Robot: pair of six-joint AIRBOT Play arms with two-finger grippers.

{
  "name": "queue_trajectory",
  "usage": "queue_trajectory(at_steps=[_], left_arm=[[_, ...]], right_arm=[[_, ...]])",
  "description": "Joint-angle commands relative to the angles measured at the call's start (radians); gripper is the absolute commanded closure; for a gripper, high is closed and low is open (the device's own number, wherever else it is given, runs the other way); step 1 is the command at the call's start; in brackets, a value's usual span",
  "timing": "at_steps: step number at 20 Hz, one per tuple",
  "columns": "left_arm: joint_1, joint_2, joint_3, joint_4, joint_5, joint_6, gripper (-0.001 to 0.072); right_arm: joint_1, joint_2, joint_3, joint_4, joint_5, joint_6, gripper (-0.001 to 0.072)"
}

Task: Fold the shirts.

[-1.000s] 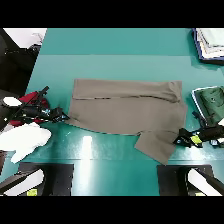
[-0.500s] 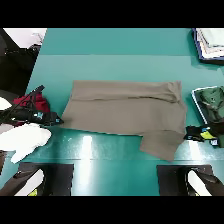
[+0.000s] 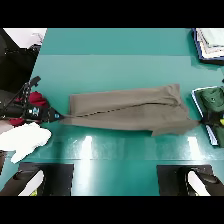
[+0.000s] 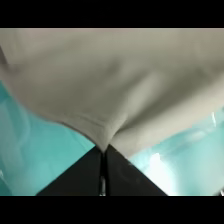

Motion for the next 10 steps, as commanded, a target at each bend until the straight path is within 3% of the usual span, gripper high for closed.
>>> queue_trajectory(at_steps=[1,10], left_arm=[[-0.028,-0.105,0.067,0.010,0.151,-0.008,0.0685],[-0.028,-0.365,0.077,0.008,0.386,-0.008,0.0684]], right_arm=[[0.054,-0.166,0.135,-0.004,-0.122,-0.003,0.0694],[0.146,-0.626,0.479,-0.003,-0.244,-0.003,0.0691]])
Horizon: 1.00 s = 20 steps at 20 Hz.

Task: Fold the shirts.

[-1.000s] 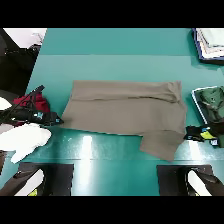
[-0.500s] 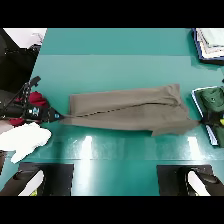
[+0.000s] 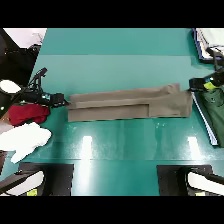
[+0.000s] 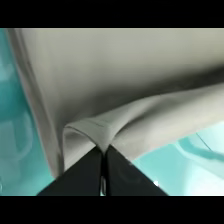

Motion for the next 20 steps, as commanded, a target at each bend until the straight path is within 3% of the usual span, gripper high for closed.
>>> queue_trajectory(at_steps=[1,3,4,5,6,7,10,11,12,13,14,15,17,20], left_arm=[[-0.001,-0.078,0.003,-0.007,0.137,0.000,0.0684],[-0.001,-0.087,0.004,-0.026,0.185,-0.016,0.0654],[0.000,-0.087,0.004,-0.043,0.201,-0.024,0.0340],[-0.001,-0.087,0.004,-0.045,0.212,-0.044,0.0043],[0.000,-0.087,0.008,-0.045,0.208,-0.051,0.0045],[0.000,-0.087,0.018,-0.043,0.190,-0.050,0.0057],[-0.001,-0.085,0.076,-0.043,0.046,-0.048,0.0075],[-0.001,-0.085,0.090,-0.044,-0.009,-0.040,0.0268],[-0.001,-0.085,0.093,-0.047,-0.055,-0.032,0.0525],[-0.001,-0.085,0.093,-0.047,-0.084,-0.026,0.0675],[-0.001,-0.085,0.093,-0.047,-0.098,-0.023,0.0675],[-0.001,-0.085,0.093,-0.047,-0.106,-0.023,0.0675],[-0.001,-0.085,0.093,-0.048,-0.113,-0.026,0.0675],[-0.001,-0.085,0.093,-0.051,-0.113,-0.040,0.0676]], right_arm=[[0.032,-0.172,0.128,0.001,-0.046,0.000,0.0690],[0.039,-0.242,0.173,0.044,-0.084,0.000,0.0689],[0.039,-0.276,0.195,0.106,-0.111,0.000,0.0682],[0.032,-0.306,0.216,0.166,-0.135,0.000,0.0535],[0.019,-0.333,0.238,0.235,-0.148,-0.001,0.0274],[0.006,-0.350,0.261,0.285,-0.139,-0.002,0.0218],[-0.063,-0.341,0.298,0.333,-0.007,-0.101,0.0219],[-0.087,-0.325,0.285,0.332,0.041,-0.137,0.0219],[-0.120,-0.307,0.262,0.333,0.083,-0.169,0.0219],[-0.156,-0.290,0.230,0.332,0.109,-0.195,0.0218],[-0.191,-0.278,0.194,0.333,0.116,-0.211,0.0165],[-0.228,-0.275,0.154,0.335,0.116,-0.217,0.0023],[-0.292,-0.295,0.087,0.365,0.116,-0.231,0.0005],[-0.343,-0.358,0.032,0.490,0.133,-0.349,0.0006]])
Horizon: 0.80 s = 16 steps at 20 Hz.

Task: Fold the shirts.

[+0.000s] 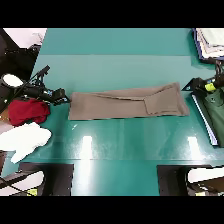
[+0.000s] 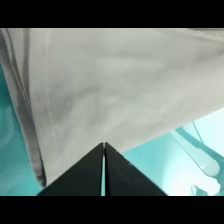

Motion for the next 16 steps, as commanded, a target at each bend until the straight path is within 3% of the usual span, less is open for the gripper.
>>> queue_trajectory(at_steps=[1,6,14,16], left_arm=[[0.000,-0.001,0.002,-0.004,-0.025,-0.015,0.0676],[-0.001,-0.001,0.002,-0.008,-0.024,-0.016,0.0684],[-0.008,-0.001,0.002,-0.042,-0.026,-0.023,0.0684],[-0.051,-0.001,0.002,-0.040,-0.015,-0.039,0.0685]], right_arm=[[-0.061,-0.055,-0.060,0.105,0.031,-0.120,0.0007],[-0.047,-0.109,-0.056,0.105,0.010,-0.238,0.0007],[0.023,-0.240,0.046,0.106,0.074,-0.246,0.0027],[0.038,-0.254,0.046,0.103,0.074,-0.246,0.0263]])
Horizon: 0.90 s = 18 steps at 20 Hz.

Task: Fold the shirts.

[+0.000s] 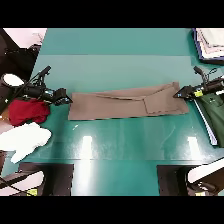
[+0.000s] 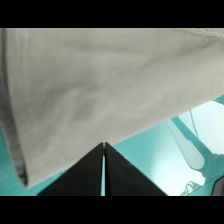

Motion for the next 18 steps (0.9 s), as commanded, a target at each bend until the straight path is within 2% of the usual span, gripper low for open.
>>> queue_trajectory(at_steps=[1,2,3,7,15,18], left_arm=[[-0.064,-0.001,0.001,0.001,0.024,-0.014,0.0686],[-0.099,-0.002,0.002,0.002,0.044,-0.016,0.0686],[-0.136,-0.003,0.002,0.002,0.069,-0.031,0.0686],[-0.261,-0.093,0.113,0.005,0.106,-0.061,0.0686],[-0.541,-0.553,0.607,0.003,0.132,-0.094,0.0686],[-0.623,-0.666,0.718,0.000,0.143,-0.095,0.0686]], right_arm=[[0.026,-0.029,0.012,-0.013,0.005,-0.005,0.0418],[0.023,-0.025,0.013,-0.009,0.007,-0.006,0.0601],[0.014,-0.016,0.013,-0.009,0.009,-0.013,0.0691],[0.003,0.075,0.012,-0.008,0.066,-0.005,0.0693],[0.131,0.364,0.013,0.001,0.089,0.190,0.0695],[0.205,0.437,0.013,0.148,0.079,0.203,0.0695]])
